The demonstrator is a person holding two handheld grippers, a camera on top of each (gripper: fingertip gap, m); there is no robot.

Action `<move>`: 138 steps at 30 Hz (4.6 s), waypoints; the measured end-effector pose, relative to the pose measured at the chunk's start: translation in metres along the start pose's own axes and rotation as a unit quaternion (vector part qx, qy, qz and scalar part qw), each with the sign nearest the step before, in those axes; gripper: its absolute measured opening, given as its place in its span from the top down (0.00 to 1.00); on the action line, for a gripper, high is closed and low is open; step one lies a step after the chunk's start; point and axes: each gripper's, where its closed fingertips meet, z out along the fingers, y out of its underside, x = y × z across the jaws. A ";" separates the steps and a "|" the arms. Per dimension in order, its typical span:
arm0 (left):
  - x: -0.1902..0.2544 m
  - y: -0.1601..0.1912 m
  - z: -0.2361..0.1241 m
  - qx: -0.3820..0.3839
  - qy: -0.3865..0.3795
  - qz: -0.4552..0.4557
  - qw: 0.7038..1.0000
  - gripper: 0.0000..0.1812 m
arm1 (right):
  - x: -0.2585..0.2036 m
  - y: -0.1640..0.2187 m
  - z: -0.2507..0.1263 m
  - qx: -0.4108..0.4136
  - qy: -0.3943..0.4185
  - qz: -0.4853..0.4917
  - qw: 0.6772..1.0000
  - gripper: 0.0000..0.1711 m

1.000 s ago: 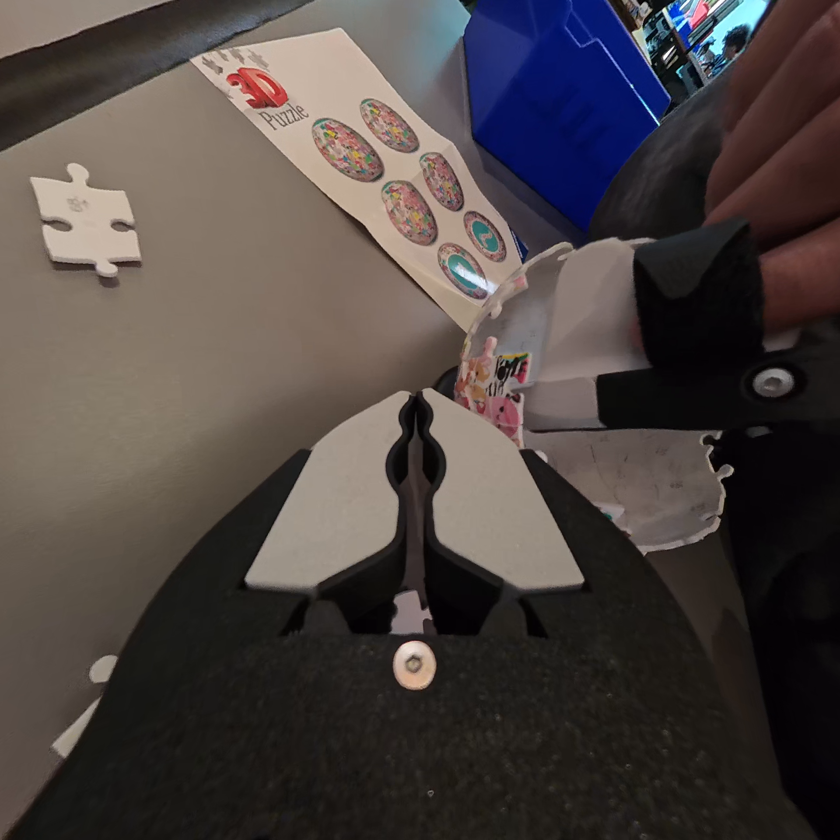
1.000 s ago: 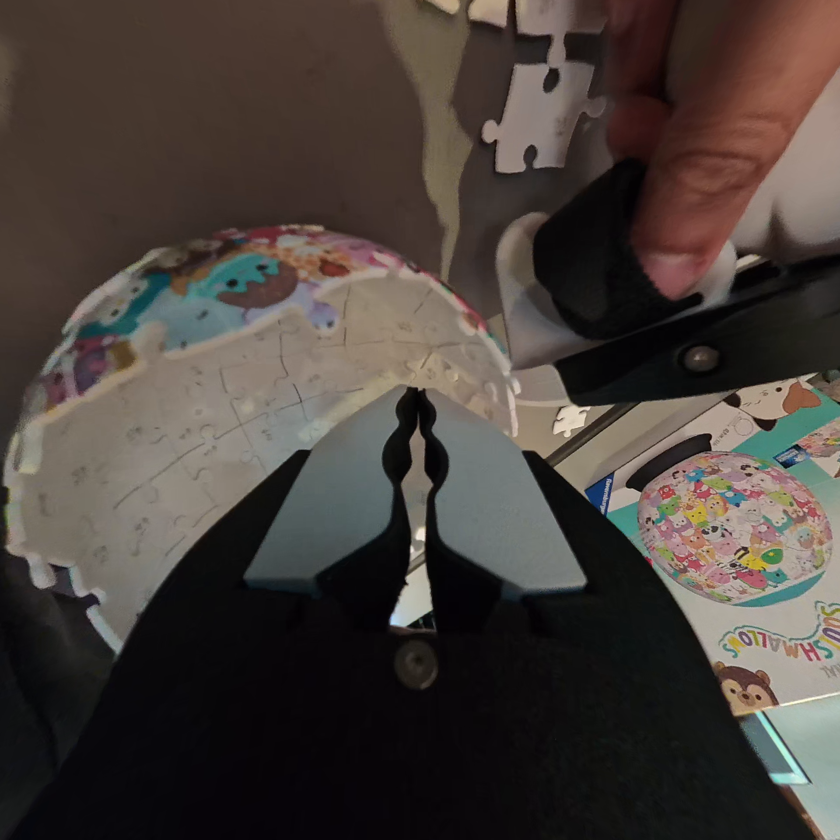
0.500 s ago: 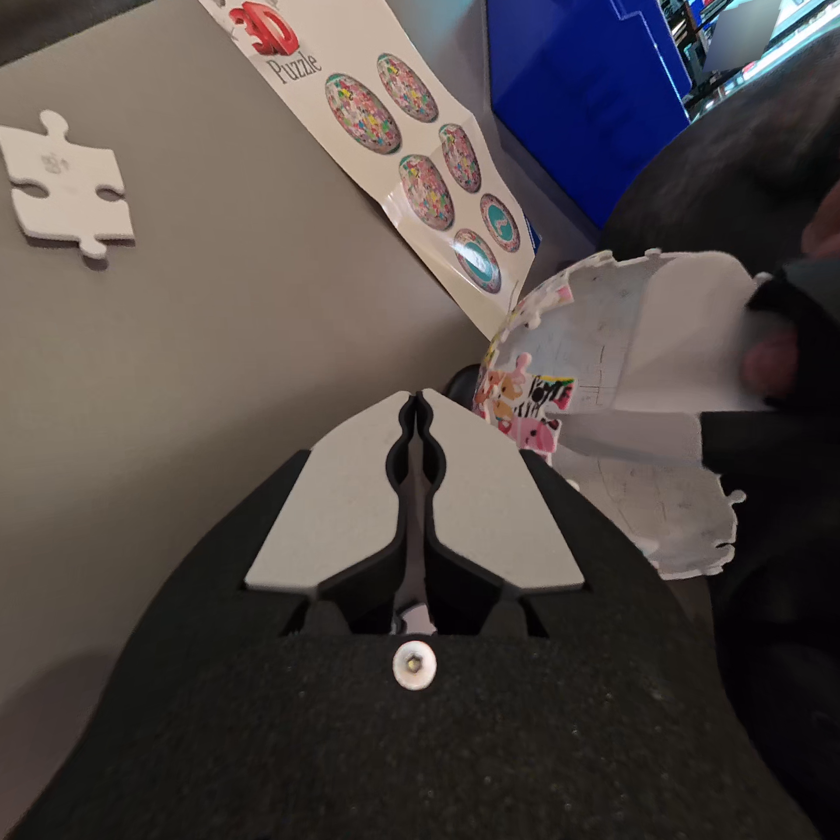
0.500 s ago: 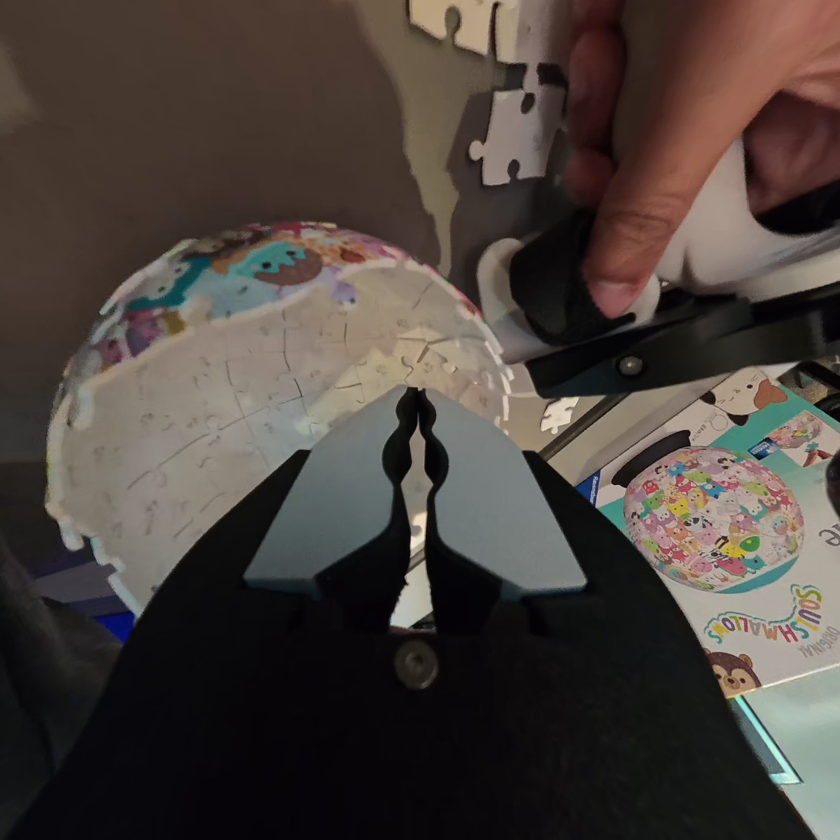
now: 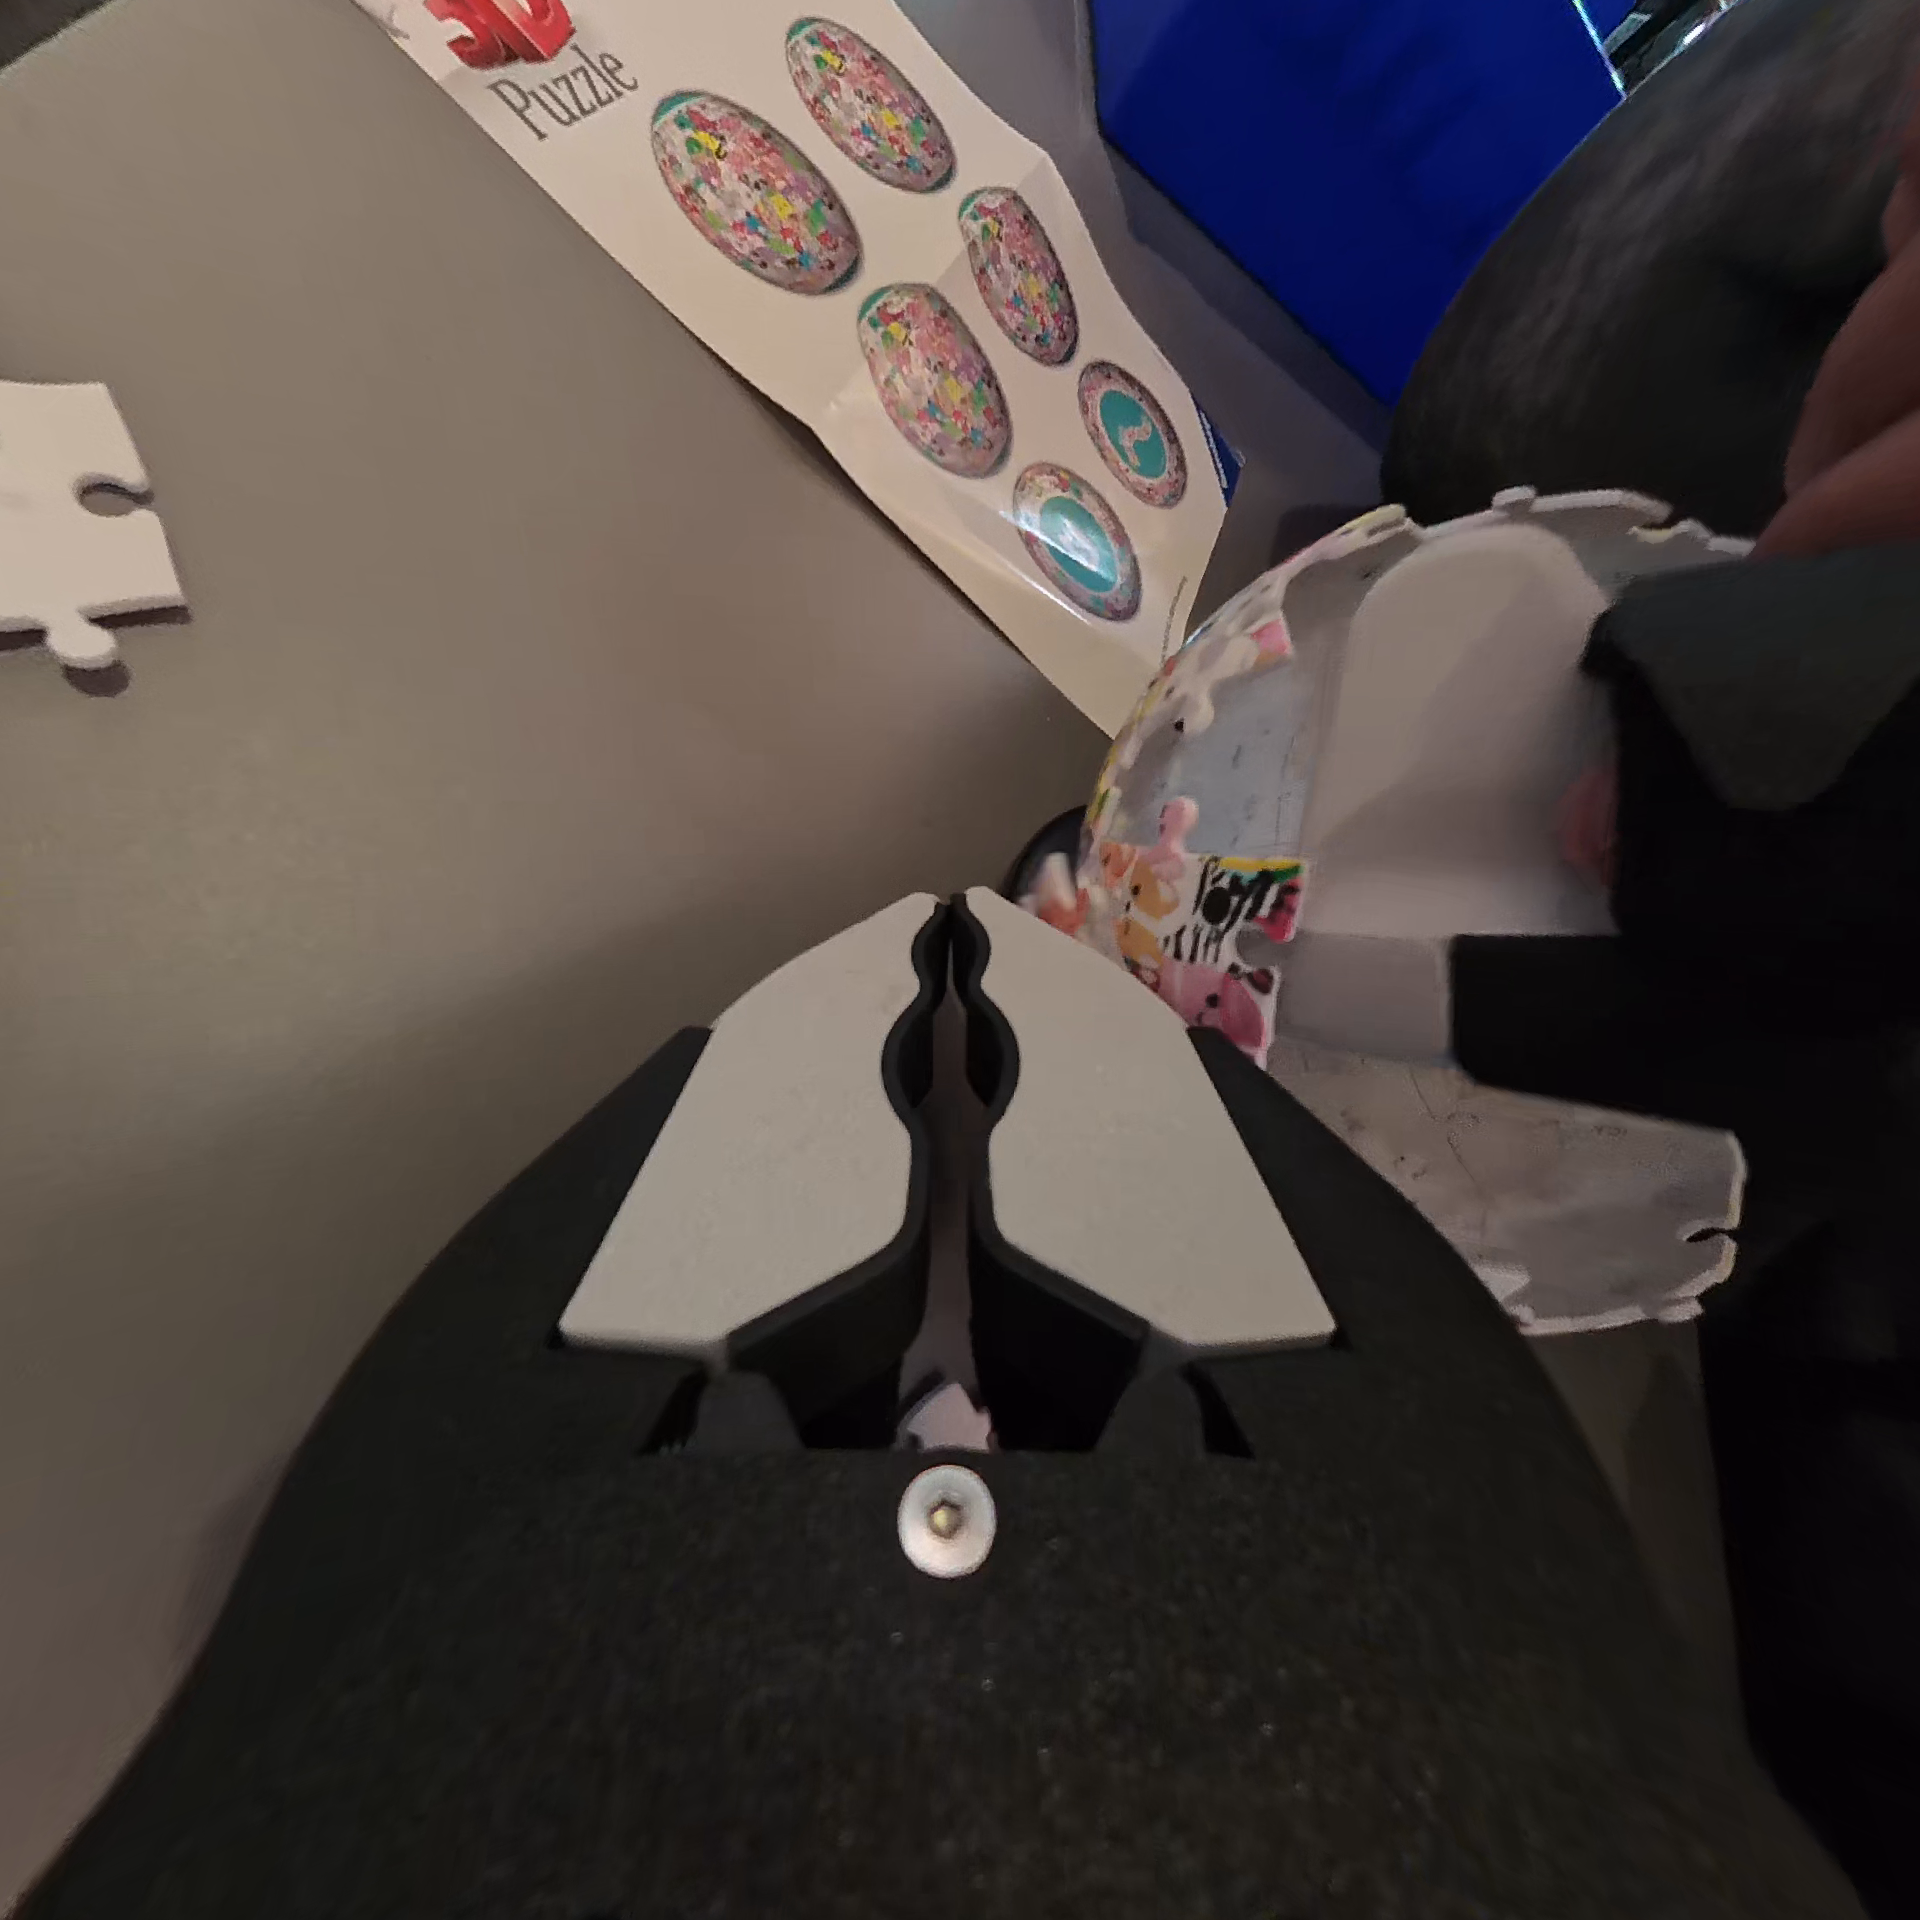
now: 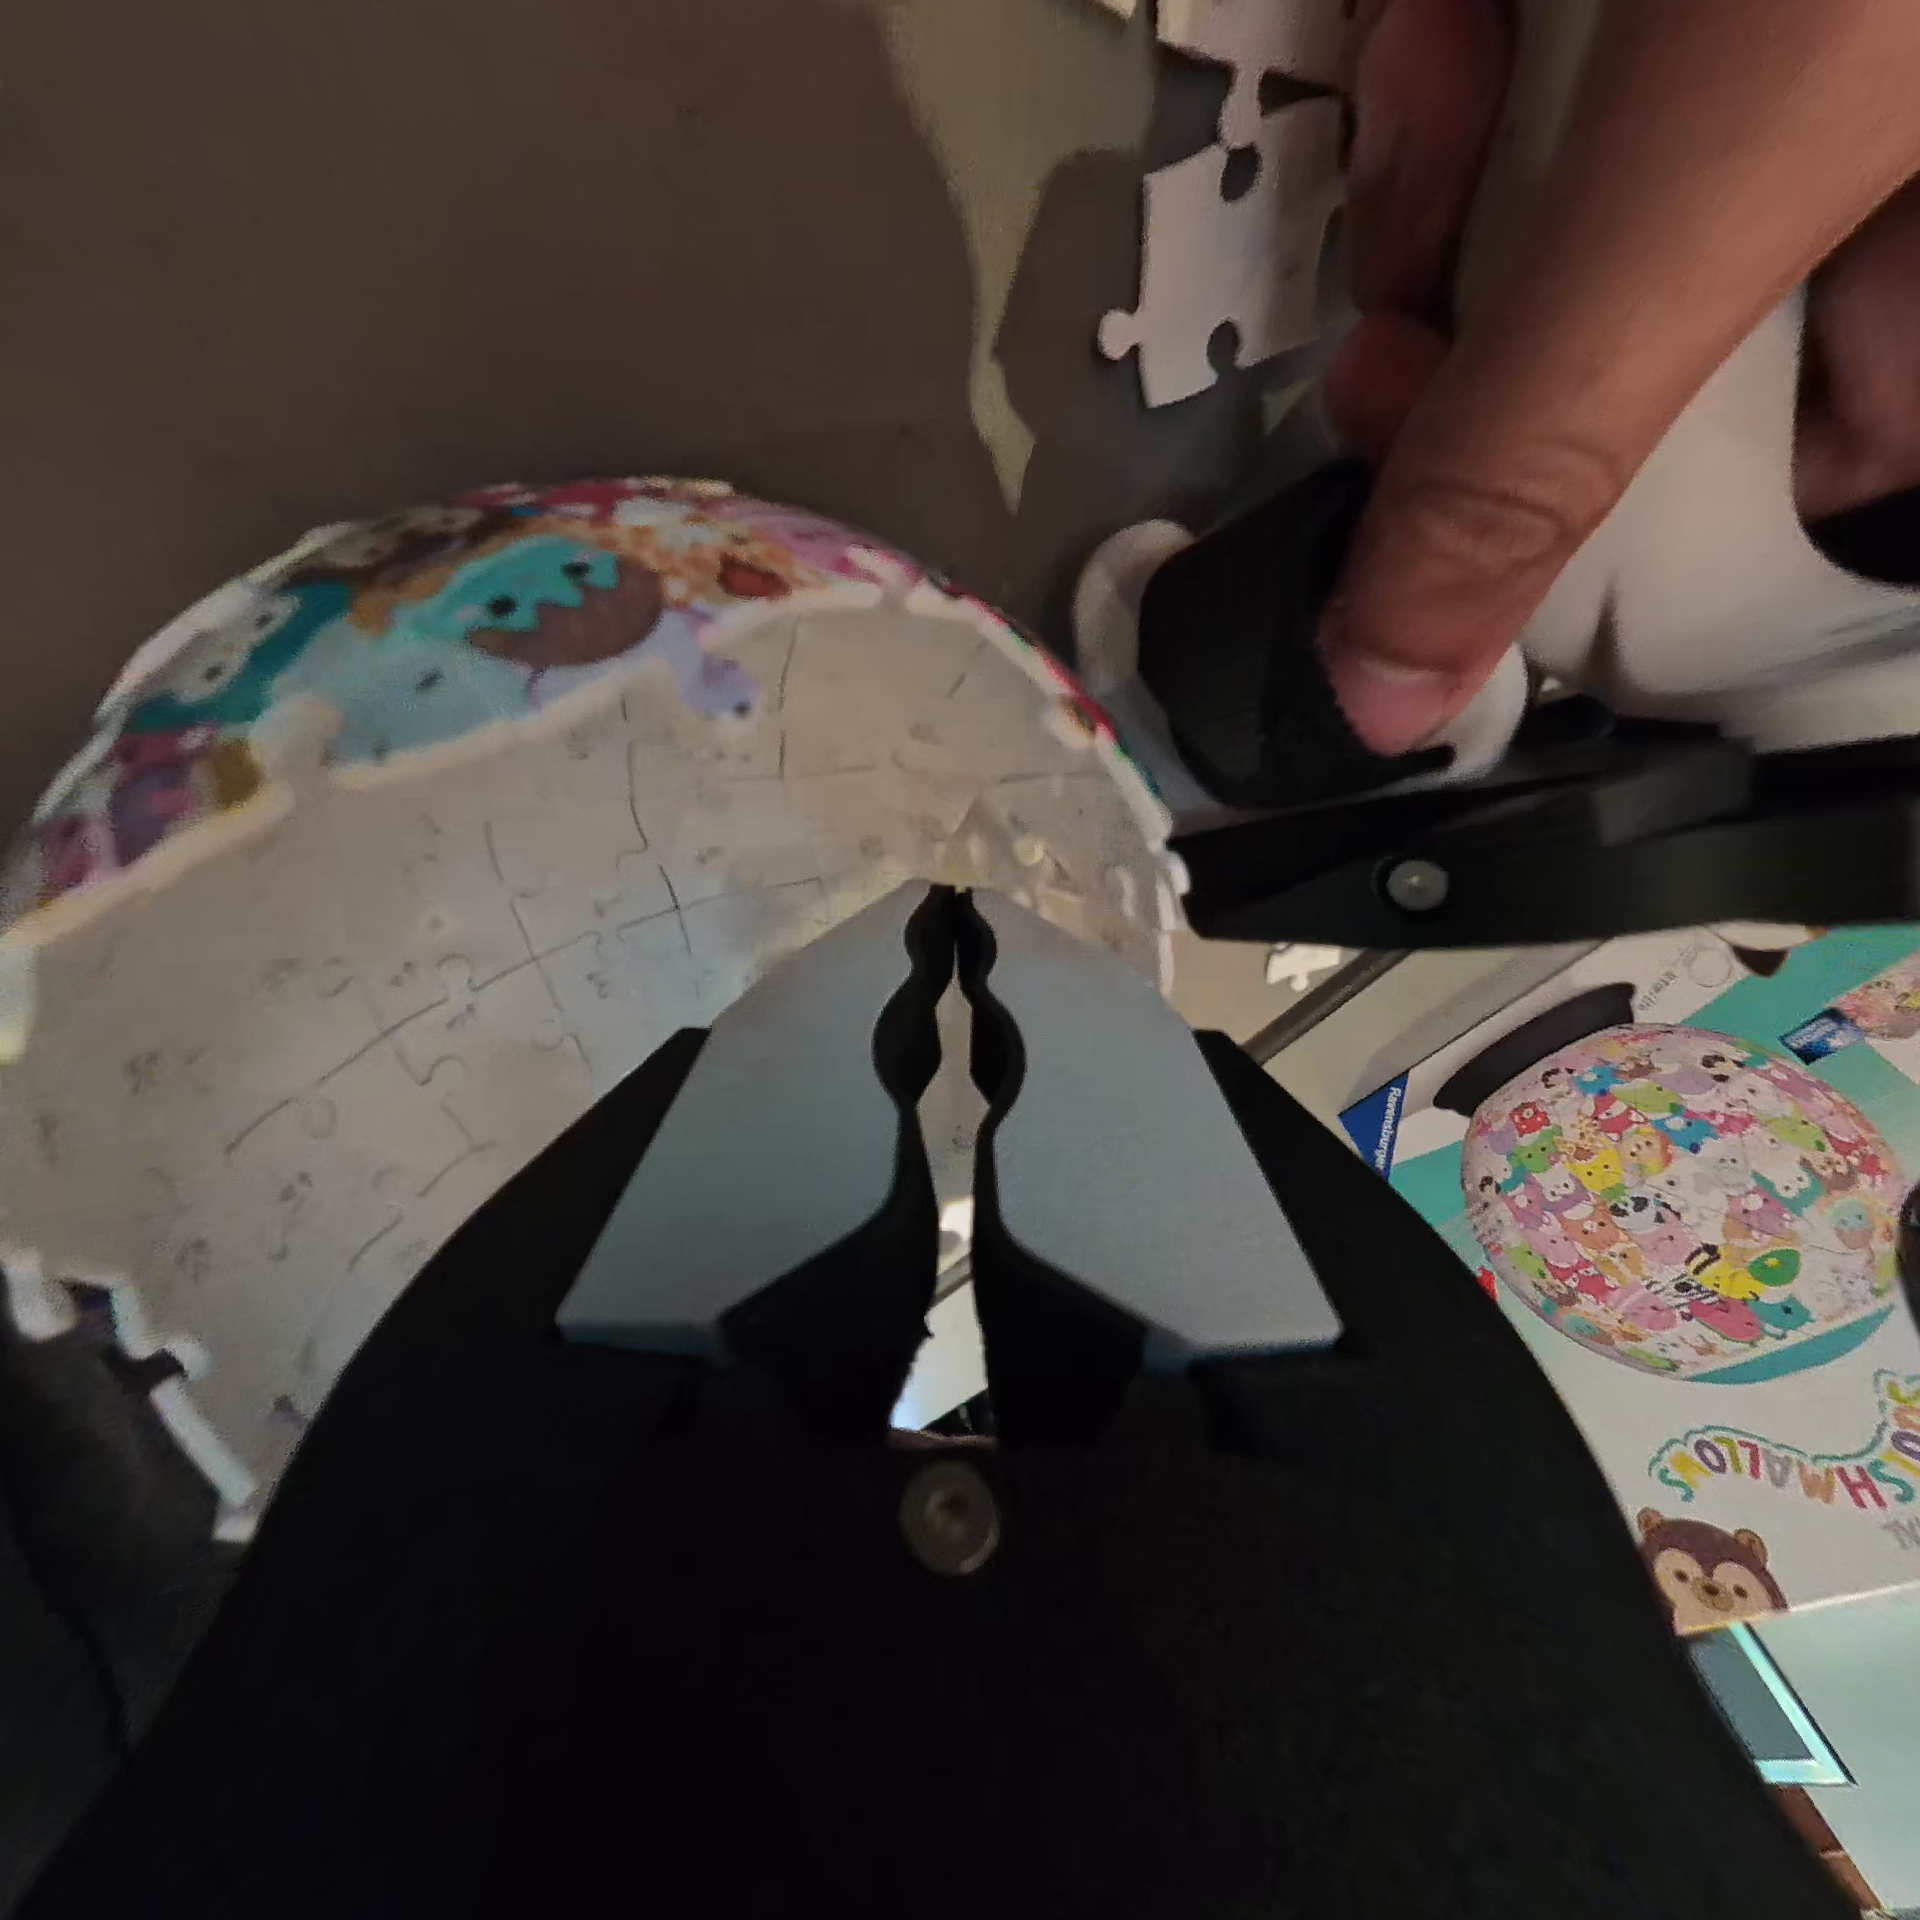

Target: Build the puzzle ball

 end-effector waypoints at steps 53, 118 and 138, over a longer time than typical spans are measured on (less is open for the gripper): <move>0.158 0.110 -0.076 0.242 -0.375 0.079 0.891 0.63 | -0.176 -0.038 -0.103 0.482 0.245 0.534 0.650 0.67; -0.063 -0.037 -0.052 -0.008 -0.241 0.222 0.945 0.71 | -0.142 0.002 -0.087 0.527 0.207 0.555 0.610 0.84; -0.027 -0.019 -0.001 -0.134 -0.062 0.359 0.922 0.73 | -0.147 0.005 -0.092 0.565 0.181 0.527 0.609 0.84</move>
